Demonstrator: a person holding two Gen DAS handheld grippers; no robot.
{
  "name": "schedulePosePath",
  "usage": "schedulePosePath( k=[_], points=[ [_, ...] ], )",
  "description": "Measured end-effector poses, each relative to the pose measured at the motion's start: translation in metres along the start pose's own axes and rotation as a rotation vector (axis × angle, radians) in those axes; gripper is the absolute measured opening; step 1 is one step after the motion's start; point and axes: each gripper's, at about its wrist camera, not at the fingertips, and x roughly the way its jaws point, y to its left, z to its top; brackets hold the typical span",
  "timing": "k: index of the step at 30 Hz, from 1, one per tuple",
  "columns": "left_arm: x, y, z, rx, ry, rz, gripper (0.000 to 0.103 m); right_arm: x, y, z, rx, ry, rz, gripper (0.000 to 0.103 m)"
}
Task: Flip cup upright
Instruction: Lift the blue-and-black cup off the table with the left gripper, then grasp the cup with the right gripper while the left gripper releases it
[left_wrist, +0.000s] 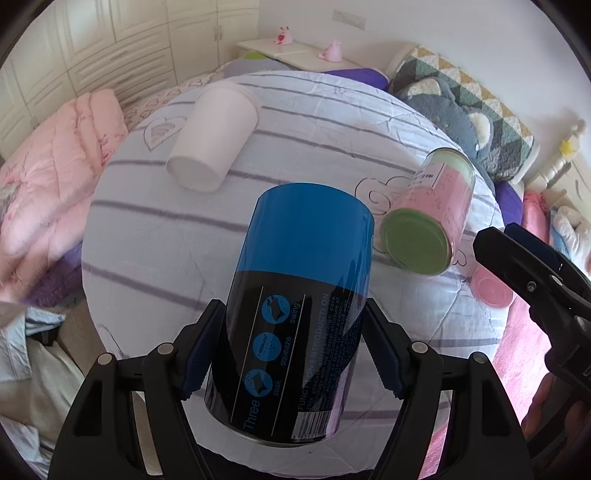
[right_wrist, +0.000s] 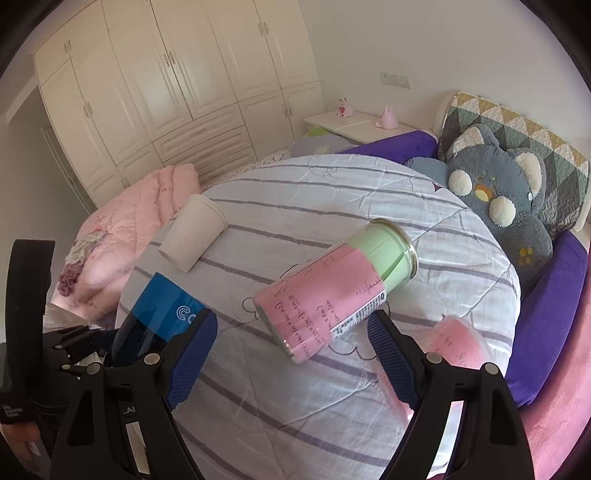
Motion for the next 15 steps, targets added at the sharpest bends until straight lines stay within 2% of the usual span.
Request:
schedulePosePath(
  k=[4, 7, 13, 15],
  points=[
    [0.011, -0.002, -0.008, -0.005, 0.008, 0.038, 0.076, 0.003, 0.005, -0.006, 0.033, 0.044, 0.022, 0.085],
    [0.011, -0.001, -0.012, -0.024, 0.029, 0.028, 0.08, 0.008, 0.007, -0.009, 0.07, 0.084, 0.033, 0.085],
    [-0.018, 0.004, -0.022, 0.003, -0.038, 0.031, 0.09, 0.013, 0.015, -0.016, 0.132, 0.146, 0.079, 0.085],
    [-0.027, 0.01, -0.025, 0.001, -0.054, 0.028, 0.09, 0.012, 0.019, -0.016, 0.149, 0.155, 0.097, 0.085]
  ],
)
